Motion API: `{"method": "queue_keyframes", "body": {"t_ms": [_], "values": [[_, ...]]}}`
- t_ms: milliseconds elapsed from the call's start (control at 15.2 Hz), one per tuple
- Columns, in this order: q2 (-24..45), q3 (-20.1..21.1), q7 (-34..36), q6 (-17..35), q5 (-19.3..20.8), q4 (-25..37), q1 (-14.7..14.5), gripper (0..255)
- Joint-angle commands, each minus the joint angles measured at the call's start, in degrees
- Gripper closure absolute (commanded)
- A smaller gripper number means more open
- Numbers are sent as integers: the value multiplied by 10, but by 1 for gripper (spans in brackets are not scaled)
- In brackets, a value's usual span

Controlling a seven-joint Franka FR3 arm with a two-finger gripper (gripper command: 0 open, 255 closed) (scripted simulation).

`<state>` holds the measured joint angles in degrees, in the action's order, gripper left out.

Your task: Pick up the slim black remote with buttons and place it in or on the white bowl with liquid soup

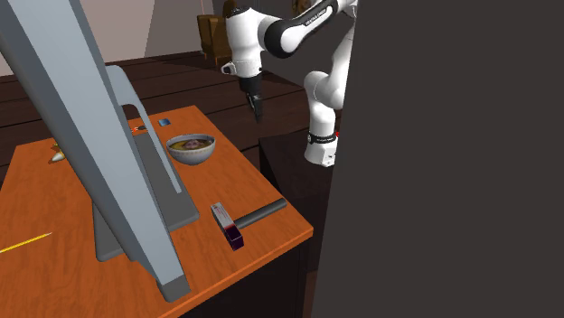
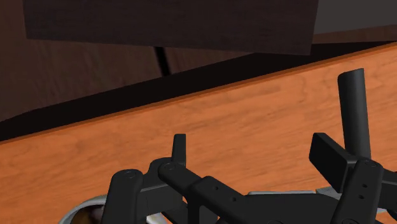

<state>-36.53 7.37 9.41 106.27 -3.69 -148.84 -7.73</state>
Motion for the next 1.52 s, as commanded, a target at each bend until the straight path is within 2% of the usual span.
{"method": "queue_keyframes", "body": {"t_ms": [0, 462, 792, 1056, 1254, 1452], "values": [[22, 20, 16, 33, -10, -4, -12, 0], [136, 91, 75, 160, -21, 1, -41, 0], [236, 141, 132, 243, 4, 29, -50, 0], [325, 175, 193, 298, 54, 64, -53, 0], [396, 190, 249, 328, 112, 99, -62, 0], [467, 190, 308, 348, 177, 141, -83, 0]]}}
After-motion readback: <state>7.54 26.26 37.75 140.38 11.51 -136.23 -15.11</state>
